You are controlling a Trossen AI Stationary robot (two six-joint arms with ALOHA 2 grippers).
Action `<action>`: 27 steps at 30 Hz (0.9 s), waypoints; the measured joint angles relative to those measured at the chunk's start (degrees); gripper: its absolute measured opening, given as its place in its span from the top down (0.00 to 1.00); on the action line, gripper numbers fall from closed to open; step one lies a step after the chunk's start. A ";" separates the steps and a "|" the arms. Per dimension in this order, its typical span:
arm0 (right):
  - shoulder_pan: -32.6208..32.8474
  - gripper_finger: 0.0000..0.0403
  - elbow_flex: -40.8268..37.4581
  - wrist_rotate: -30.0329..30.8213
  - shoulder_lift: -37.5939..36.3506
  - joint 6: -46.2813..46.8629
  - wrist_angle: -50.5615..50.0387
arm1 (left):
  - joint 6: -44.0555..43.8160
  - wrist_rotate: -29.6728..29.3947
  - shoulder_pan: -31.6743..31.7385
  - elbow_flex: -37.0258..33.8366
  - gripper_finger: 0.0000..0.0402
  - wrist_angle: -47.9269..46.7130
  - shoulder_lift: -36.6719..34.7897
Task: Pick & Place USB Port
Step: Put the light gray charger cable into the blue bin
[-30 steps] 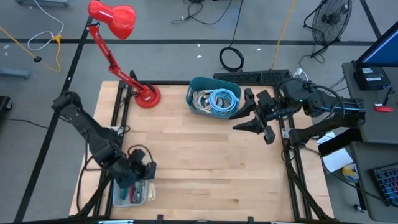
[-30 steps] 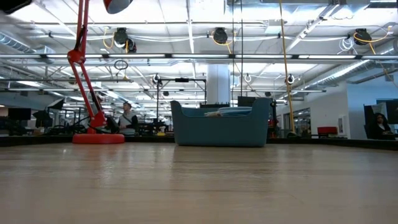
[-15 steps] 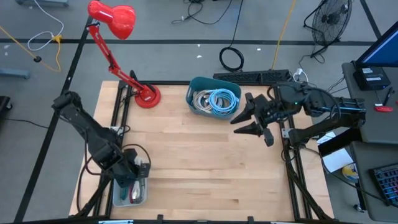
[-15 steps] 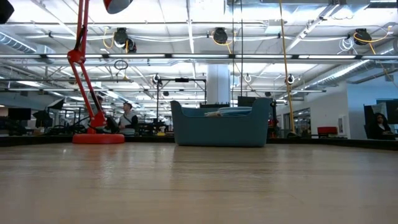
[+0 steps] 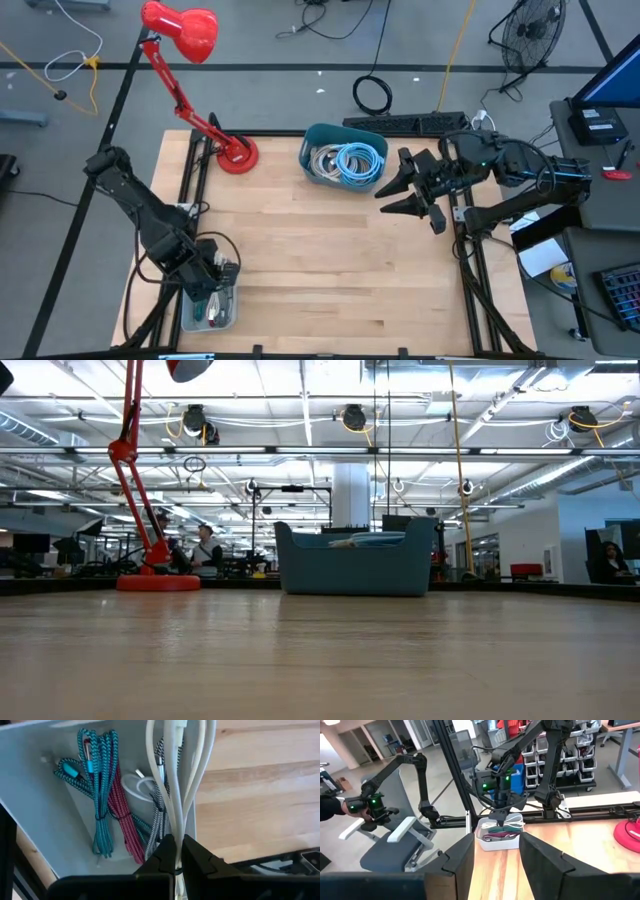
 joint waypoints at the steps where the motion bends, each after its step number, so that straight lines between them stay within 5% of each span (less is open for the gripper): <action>1: 0.00 0.64 0.00 0.00 -0.02 -0.01 -0.01 | 0.00 0.04 -0.03 0.00 0.98 0.25 0.00; 14: 0.00 0.64 0.00 -0.02 0.02 -0.03 -0.05 | -0.68 2.63 -0.95 -6.93 0.98 14.23 3.45; 27: 0.00 0.64 0.00 -0.05 0.02 -0.01 -0.07 | -1.25 10.31 -1.85 -11.95 0.98 13.80 3.34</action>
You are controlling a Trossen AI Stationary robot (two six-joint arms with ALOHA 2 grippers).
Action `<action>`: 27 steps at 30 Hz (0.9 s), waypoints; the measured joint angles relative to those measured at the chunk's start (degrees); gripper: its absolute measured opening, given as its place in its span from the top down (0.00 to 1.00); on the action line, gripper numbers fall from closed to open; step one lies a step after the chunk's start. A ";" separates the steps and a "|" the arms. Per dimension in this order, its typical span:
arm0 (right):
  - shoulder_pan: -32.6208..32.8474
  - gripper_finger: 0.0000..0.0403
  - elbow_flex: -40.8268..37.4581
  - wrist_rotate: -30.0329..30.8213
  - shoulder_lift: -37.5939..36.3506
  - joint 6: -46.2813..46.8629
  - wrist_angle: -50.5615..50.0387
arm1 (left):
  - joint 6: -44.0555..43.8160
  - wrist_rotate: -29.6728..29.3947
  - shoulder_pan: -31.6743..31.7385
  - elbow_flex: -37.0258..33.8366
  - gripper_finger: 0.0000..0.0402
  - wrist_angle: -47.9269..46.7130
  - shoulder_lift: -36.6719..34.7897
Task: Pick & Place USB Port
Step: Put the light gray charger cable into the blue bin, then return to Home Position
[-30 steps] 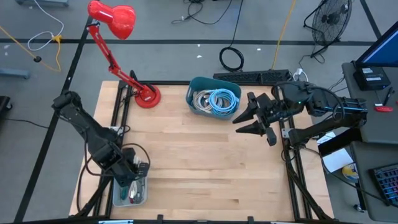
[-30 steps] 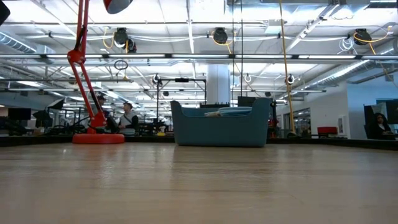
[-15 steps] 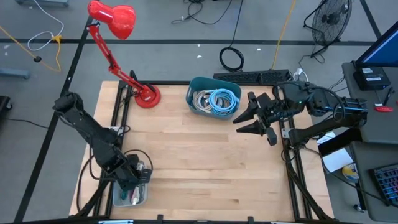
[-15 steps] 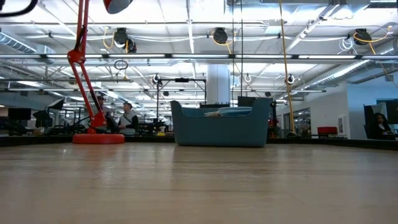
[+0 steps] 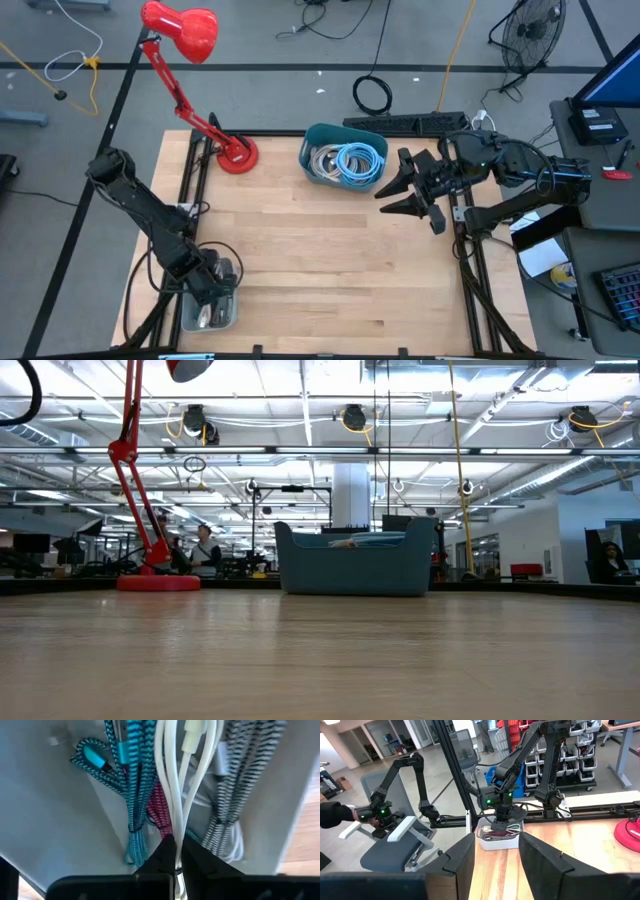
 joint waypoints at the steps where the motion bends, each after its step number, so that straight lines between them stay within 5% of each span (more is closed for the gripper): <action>1: 0.00 0.65 0.00 0.01 0.00 0.00 0.00 | -0.01 0.21 -0.07 -0.15 0.98 -0.06 0.00; 5: 0.00 0.65 0.00 0.00 0.00 0.00 0.02 | -0.03 -0.17 -0.10 -0.20 0.96 0.04 0.00; 15: 0.00 0.65 0.00 0.10 0.00 0.00 0.04 | -0.01 -1.54 -0.06 -0.18 0.71 0.39 0.00; 22: 0.00 0.65 0.00 0.14 0.00 -0.01 0.71 | 0.40 -2.21 -0.06 -0.18 0.69 1.16 -3.20; 27: 0.00 0.65 0.00 0.16 0.00 -0.46 1.74 | 1.65 -9.31 -0.06 1.42 0.69 -0.67 -9.32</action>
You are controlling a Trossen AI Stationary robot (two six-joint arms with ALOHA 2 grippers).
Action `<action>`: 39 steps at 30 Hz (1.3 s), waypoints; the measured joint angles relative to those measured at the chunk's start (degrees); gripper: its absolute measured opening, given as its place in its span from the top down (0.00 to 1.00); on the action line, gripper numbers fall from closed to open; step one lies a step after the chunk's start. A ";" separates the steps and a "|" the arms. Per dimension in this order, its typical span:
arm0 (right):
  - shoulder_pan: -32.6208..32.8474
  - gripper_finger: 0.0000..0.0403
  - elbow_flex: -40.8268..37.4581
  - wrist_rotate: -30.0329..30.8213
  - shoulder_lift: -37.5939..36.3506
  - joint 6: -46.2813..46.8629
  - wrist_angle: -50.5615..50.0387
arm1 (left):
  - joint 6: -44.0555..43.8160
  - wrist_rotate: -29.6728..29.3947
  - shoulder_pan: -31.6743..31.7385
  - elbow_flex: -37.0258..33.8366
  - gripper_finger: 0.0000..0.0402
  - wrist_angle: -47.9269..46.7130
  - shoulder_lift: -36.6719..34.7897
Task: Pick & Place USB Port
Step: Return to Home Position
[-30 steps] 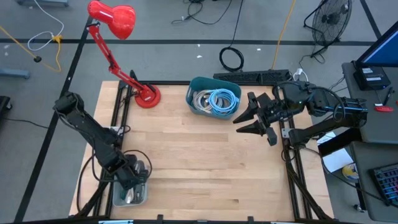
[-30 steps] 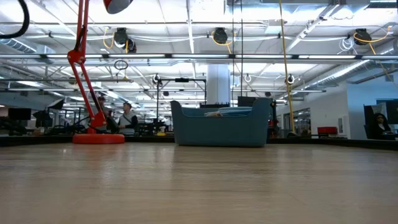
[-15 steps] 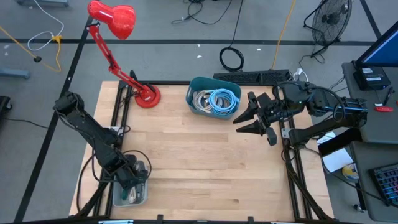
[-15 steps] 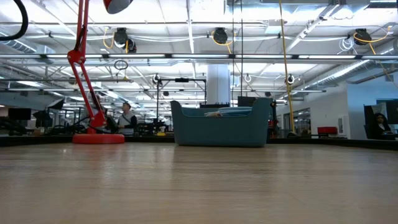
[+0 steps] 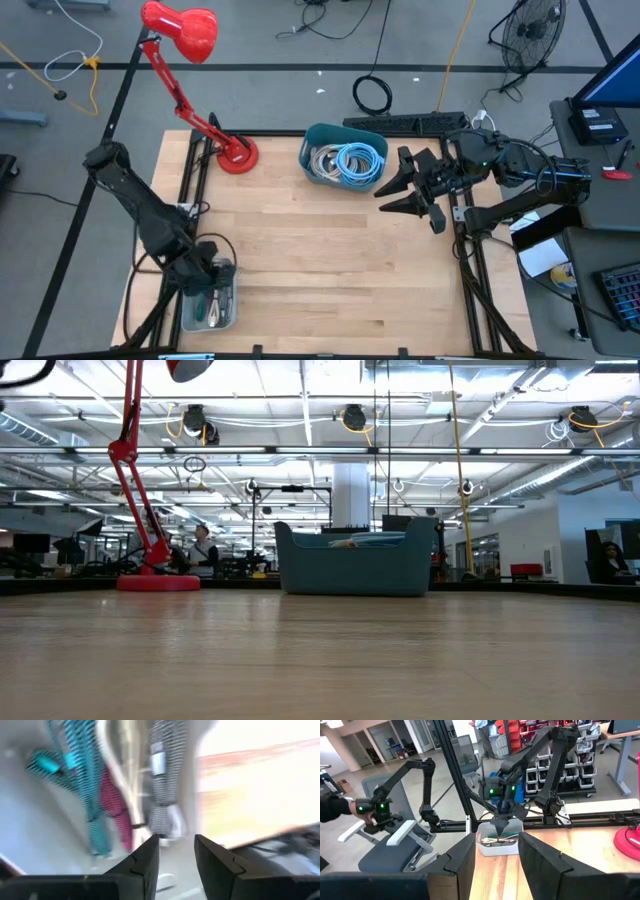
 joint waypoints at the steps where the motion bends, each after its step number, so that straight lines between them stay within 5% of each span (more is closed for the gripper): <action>1: 0.00 0.65 0.00 0.02 0.00 -0.22 0.00 | 0.42 -1.97 0.00 0.70 0.69 -0.85 -1.10; 12: -1.40 0.65 0.00 0.11 0.00 -2.05 -0.05 | 13.80 -26.62 3.74 7.81 0.68 -6.83 -6.87; 17: -3.31 0.65 0.00 0.18 0.00 -3.64 -0.17 | 23.16 -32.11 9.63 8.06 0.68 -6.61 -8.76; 27: -11.00 0.65 0.00 9.46 0.00 -8.36 -0.46 | 52.34 -29.51 29.82 8.06 0.68 -6.86 -17.30; 33: -17.25 0.65 0.00 10.63 0.60 -7.60 -1.02 | 73.65 -21.19 42.50 8.06 0.68 -3.44 -21.58; 39: -20.22 0.66 -2.02 20.30 1.83 -7.69 -0.44 | 88.01 -13.05 53.40 8.06 0.68 -3.14 -21.11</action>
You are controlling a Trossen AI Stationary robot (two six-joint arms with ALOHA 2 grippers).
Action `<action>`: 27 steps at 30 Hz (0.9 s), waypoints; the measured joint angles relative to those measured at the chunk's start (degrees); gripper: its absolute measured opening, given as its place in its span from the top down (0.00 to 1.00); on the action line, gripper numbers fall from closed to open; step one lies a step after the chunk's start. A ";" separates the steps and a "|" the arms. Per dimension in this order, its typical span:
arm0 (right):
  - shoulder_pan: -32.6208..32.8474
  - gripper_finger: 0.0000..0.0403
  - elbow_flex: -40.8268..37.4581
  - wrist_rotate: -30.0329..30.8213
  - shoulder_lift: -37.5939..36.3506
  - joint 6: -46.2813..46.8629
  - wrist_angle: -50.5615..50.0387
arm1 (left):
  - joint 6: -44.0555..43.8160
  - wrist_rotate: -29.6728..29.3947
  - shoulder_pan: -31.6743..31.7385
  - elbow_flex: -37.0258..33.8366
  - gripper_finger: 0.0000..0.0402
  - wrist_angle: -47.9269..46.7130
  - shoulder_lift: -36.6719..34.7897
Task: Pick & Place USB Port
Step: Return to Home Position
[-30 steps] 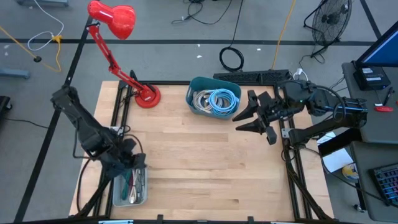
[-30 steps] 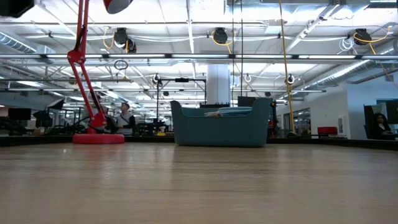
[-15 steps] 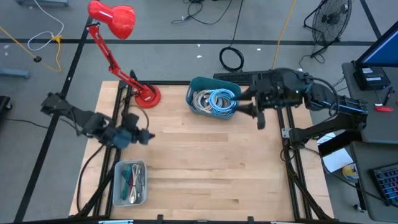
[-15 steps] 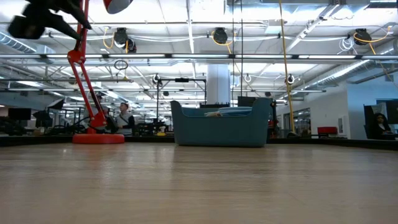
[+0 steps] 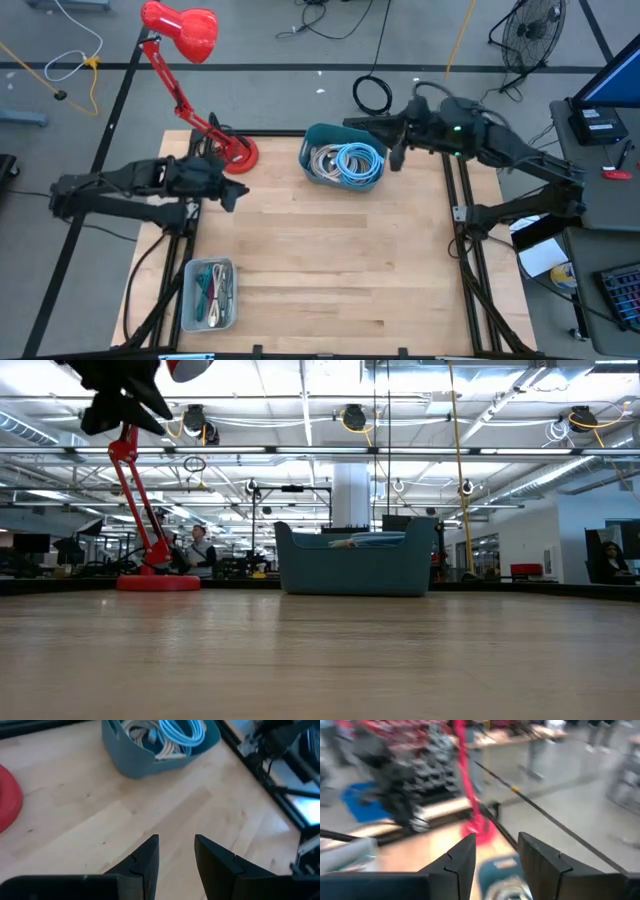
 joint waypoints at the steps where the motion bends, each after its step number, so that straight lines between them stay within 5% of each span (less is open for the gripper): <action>1: -0.68 0.67 -1.34 1.37 0.31 0.57 -0.10 | 1.77 2.34 1.78 0.00 0.68 0.39 0.57; 4: -2.92 0.75 -6.69 0.47 1.79 4.80 -0.03 | 6.43 7.82 5.83 -0.02 0.68 0.53 2.26; 9: -3.15 0.97 -18.03 -12.94 4.54 12.05 9.63 | 8.75 9.93 9.18 -0.02 0.68 0.57 5.01; 20: 0.22 1.00 -35.75 -15.06 8.60 18.23 17.49 | 11.06 12.20 9.69 -0.02 0.68 0.47 6.96; 27: 1.02 1.00 -39.20 -11.06 12.43 15.18 19.63 | 11.00 11.29 9.69 -0.02 0.68 0.52 7.16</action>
